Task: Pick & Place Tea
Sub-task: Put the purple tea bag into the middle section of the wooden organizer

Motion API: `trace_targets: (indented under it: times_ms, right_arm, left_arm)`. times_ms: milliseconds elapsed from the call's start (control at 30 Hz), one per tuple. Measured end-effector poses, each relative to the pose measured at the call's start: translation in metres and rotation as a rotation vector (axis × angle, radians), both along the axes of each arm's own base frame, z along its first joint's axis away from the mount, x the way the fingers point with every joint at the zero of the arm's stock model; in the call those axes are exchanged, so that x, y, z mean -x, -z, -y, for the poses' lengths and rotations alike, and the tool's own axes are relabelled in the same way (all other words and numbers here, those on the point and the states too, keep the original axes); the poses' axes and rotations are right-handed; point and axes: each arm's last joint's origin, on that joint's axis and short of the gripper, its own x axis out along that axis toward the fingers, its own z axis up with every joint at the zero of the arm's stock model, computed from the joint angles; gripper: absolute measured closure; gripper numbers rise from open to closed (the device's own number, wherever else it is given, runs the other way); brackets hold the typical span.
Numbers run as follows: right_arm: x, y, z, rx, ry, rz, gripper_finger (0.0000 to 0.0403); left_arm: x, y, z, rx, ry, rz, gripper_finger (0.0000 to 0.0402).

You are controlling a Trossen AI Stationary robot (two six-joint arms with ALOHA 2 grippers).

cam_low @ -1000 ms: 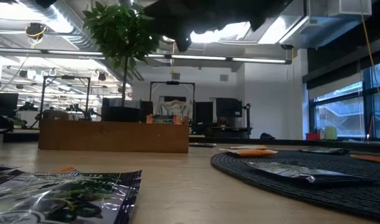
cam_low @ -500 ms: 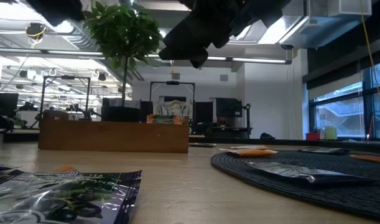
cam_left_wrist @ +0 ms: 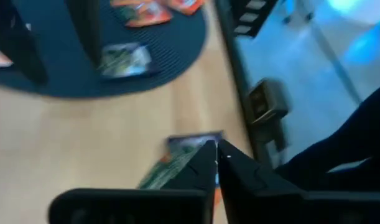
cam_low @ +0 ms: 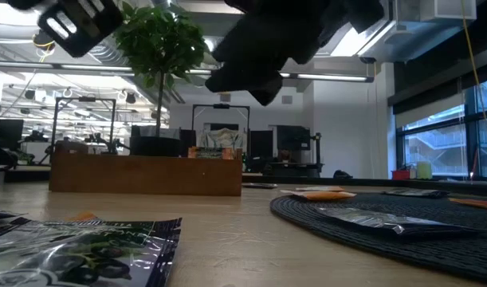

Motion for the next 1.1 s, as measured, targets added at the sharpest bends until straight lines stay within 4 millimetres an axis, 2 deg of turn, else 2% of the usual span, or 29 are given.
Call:
trace_targets:
  times_ms: [167,300,533,800,1100]
  right_arm:
    - [0.000,0.007,-0.025,-0.094,0.043,-0.004,0.0238]
    - [-0.001,0.015,-0.043,-0.151,0.119,0.002,0.0238]
    - [0.000,0.028,-0.051,-0.276,0.225,-0.108,0.0237]
    - [0.000,0.036,-0.052,-0.331,0.263,-0.165,0.0228]
    - [0.002,0.038,-0.059,-0.322,0.237,-0.163,0.0152]
  left_arm:
    - [0.001,0.016,0.023,0.013,0.017,0.056,0.0400]
    - [-0.002,0.032,0.040,-0.060,0.037,0.048,0.0399]
    - [-0.020,0.054,0.064,-0.139,0.065,0.038,0.0399]
    - [-0.028,0.076,0.070,-0.185,0.050,0.007,0.0400]
    - [-0.025,0.090,0.064,-0.247,0.031,-0.087,0.0399]
